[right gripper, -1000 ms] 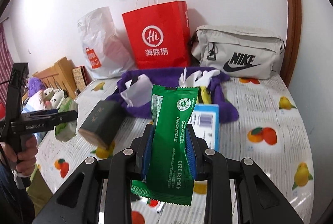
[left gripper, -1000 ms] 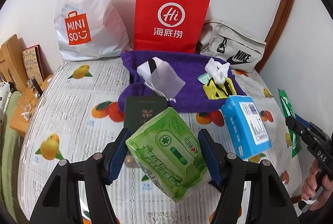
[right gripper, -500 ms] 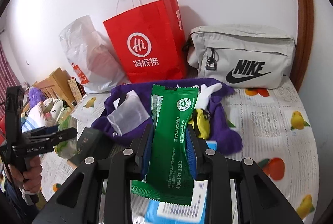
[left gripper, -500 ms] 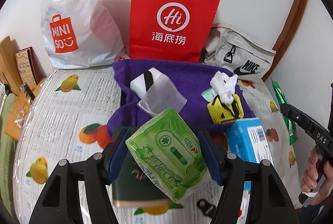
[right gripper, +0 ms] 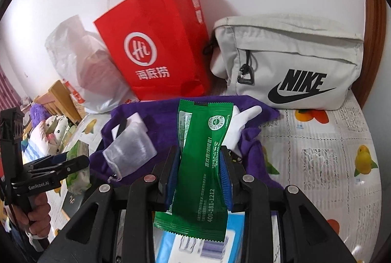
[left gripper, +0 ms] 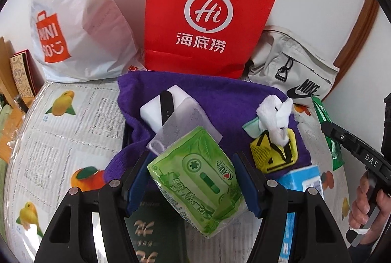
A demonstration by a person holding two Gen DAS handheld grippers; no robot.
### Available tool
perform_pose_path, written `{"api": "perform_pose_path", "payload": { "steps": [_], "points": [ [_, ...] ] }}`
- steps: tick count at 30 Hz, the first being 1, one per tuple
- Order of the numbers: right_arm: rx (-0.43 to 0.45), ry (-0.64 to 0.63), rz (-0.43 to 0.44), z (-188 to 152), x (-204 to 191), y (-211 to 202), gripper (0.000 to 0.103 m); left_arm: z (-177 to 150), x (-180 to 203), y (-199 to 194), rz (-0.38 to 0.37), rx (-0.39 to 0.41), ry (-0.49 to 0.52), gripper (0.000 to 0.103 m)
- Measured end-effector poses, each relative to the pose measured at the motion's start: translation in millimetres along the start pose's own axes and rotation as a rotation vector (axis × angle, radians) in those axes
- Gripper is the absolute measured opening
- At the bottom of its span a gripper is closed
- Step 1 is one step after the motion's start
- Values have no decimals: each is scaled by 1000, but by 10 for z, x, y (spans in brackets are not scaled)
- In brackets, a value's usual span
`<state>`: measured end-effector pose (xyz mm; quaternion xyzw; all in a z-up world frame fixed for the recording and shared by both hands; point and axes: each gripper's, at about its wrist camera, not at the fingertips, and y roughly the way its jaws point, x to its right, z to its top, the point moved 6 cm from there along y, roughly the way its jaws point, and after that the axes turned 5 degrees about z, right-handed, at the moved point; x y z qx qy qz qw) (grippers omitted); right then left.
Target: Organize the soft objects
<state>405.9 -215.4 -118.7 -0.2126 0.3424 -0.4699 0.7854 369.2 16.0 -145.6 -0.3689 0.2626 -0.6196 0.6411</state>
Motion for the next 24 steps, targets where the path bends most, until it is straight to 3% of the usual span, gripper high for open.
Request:
{"api": "perform_pose_path", "payload": {
  "steps": [8,24],
  "points": [
    [-48,10,7,85,58,326,32,214,85,296,11,-14,-16,65],
    [-120,-15,-31,-102,215,764,34,254,88,679,39,-45,-43,67]
  ]
}}
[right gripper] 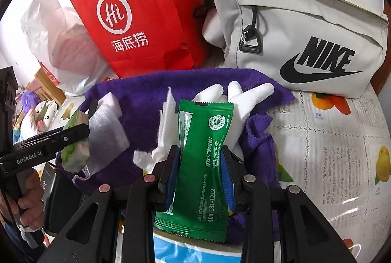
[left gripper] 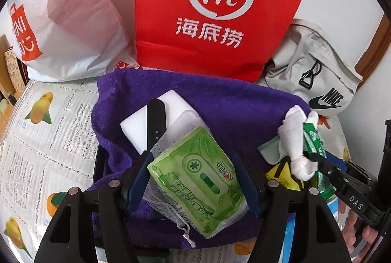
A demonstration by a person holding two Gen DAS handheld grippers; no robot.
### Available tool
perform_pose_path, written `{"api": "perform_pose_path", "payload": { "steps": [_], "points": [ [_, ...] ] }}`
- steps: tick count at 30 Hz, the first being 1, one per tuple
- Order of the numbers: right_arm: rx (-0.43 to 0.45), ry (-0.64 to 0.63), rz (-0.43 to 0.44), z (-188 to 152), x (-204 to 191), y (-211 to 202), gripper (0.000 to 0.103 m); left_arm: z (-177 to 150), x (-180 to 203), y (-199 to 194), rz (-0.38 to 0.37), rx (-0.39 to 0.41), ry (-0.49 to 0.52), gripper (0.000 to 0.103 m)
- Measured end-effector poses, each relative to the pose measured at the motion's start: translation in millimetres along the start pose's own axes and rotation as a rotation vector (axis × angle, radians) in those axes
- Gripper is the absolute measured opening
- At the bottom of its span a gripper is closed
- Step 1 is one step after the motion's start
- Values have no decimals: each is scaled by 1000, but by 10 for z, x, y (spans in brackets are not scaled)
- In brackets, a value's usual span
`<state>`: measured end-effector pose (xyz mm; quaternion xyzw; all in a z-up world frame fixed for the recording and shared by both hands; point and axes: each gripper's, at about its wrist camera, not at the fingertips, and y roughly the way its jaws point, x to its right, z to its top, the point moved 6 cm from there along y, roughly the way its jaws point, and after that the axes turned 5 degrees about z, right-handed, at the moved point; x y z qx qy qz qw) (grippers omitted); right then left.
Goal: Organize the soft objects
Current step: 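Open the left tool to drop the tissue pack on the towel while the right tool releases the green packet, then grasp the white tomato-print snack packet with the right tool while the left tool moves toward the black strap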
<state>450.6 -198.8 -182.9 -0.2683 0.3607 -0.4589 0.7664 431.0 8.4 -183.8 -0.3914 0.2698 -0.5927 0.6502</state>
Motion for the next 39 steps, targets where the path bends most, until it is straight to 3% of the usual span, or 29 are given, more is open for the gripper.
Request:
{"api": "perform_pose_path", "payload": {
  "steps": [8,10,15,22,32,39],
  "points": [
    [2,-7,1,2,-6,12,35,6,9,62,-2,-7,-1,67],
    [2,-6,6,9,-8,17,36,9,11,75,-5,-13,-6,71],
    [35,-25,35,44,-69,-99,61,23,5,13,-5,-7,-15,76],
    [98,-33,8,45,-153,-453,62,-30,-63,-313,7,29,-11,76],
    [176,-49,-16,-573,-504,-1210,62,-383,-247,-1047,0,101,-5,76],
    [135,-28,-12,-1250,-737,-1484,62,-826,-436,-1421,-8,103,6,76]
  ]
}}
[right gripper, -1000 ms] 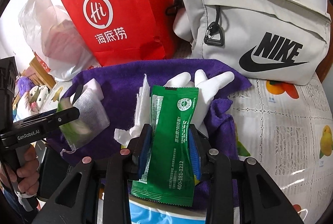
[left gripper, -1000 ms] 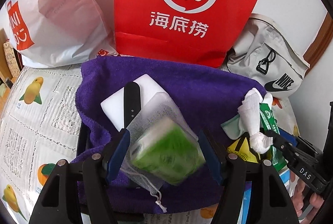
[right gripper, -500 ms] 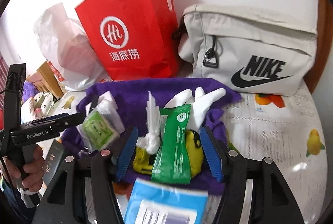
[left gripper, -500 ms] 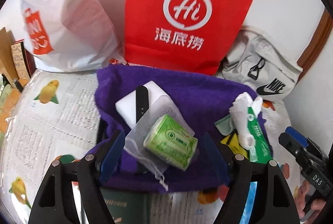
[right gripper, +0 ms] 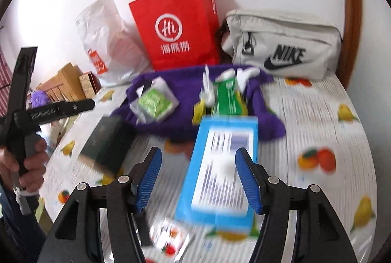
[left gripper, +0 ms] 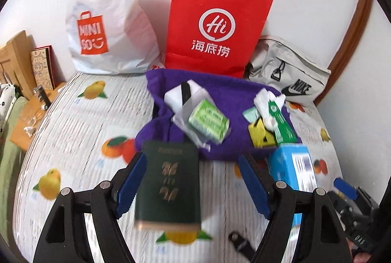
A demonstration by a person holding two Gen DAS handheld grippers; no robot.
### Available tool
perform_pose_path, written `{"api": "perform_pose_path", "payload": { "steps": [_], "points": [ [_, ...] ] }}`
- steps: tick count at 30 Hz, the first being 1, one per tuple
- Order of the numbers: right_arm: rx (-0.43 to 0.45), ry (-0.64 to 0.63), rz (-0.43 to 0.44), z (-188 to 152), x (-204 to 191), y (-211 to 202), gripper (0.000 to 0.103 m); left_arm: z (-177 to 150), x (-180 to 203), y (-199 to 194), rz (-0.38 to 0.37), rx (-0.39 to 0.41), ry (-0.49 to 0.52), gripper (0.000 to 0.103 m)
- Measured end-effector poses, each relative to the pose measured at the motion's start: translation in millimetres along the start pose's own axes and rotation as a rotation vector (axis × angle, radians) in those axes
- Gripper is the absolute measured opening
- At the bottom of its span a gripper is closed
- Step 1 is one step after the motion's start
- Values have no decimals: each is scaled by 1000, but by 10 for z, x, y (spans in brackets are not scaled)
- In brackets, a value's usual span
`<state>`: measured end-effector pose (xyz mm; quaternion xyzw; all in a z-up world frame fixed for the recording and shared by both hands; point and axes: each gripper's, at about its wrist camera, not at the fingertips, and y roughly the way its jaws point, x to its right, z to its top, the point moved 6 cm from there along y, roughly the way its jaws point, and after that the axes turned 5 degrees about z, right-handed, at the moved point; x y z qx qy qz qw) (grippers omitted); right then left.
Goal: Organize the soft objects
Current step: 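Grasp the white tomato-print snack packet with the right tool while the left tool moves toward the black strap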
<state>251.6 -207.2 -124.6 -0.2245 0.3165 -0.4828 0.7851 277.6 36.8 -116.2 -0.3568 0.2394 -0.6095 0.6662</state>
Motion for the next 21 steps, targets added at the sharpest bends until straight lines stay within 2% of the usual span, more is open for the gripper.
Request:
{"api": "perform_pose_path", "payload": {
  "steps": [4,9,17,19,21],
  "points": [
    [-25,27,0,-425,-128,-123,62,-248,-101,-117,13,-1,2,76],
    [-93,59,-33,-906,-224,-19,62,-504,-195,-185,-8,1,3,76],
    [-137,159,-71,-1174,-254,363,62,-876,-431,-61,-10,-42,-15,76],
    [-149,169,-87,-1212,-261,437,62,-937,-494,-4,0,-56,-19,76],
    [-125,143,-133,-1202,-295,469,62,-972,-547,42,-7,-70,-30,76]
  ]
}}
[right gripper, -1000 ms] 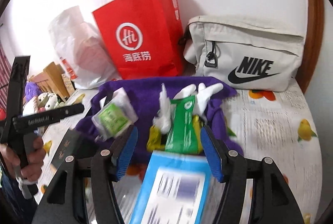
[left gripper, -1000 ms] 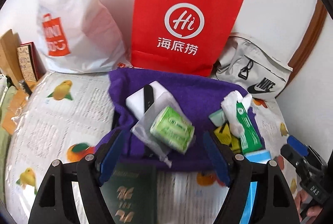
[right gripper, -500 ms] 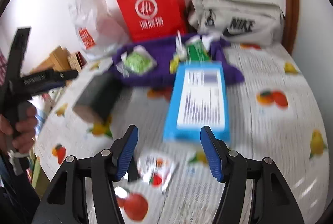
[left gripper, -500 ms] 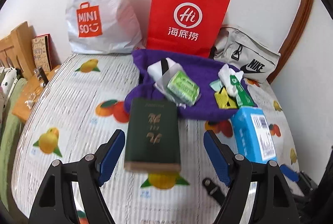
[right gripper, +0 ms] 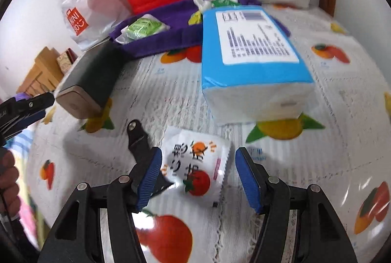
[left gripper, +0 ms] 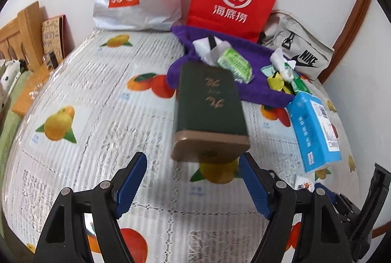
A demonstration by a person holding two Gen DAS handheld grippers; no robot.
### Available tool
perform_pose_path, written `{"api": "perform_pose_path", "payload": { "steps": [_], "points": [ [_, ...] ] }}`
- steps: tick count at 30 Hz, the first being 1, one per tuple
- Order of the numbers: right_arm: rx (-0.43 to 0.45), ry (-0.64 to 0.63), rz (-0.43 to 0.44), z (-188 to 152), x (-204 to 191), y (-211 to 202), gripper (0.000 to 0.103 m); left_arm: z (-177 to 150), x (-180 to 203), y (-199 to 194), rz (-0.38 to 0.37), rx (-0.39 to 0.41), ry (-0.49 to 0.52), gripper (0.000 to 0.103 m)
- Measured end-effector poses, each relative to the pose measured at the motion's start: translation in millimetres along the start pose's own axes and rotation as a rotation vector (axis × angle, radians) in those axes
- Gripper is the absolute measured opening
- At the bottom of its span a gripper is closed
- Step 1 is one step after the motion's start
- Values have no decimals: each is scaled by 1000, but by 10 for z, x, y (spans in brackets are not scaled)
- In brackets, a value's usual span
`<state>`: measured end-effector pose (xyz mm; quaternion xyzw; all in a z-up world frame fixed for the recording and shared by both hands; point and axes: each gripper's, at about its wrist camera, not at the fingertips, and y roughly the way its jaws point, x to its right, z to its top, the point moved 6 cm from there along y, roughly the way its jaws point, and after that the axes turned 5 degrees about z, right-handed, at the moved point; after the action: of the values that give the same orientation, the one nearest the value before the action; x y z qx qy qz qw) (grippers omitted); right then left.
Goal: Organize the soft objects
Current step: 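Grasp the white tomato-print snack packet with the right tool while the left tool moves toward the black strap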
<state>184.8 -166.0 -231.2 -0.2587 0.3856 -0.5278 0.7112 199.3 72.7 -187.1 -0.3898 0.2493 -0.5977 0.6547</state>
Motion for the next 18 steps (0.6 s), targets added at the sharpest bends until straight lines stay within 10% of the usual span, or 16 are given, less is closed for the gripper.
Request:
{"api": "perform_pose_path", "payload": {
  "steps": [11,18],
  "points": [
    [25,-57,-130,-31,-145,125,67,-84,-154,43,-28,-14,-24,76],
    [50,-108,-141,-56,-148,87,34,-182,-246,-34,-23,-16,-51,76]
  ]
}}
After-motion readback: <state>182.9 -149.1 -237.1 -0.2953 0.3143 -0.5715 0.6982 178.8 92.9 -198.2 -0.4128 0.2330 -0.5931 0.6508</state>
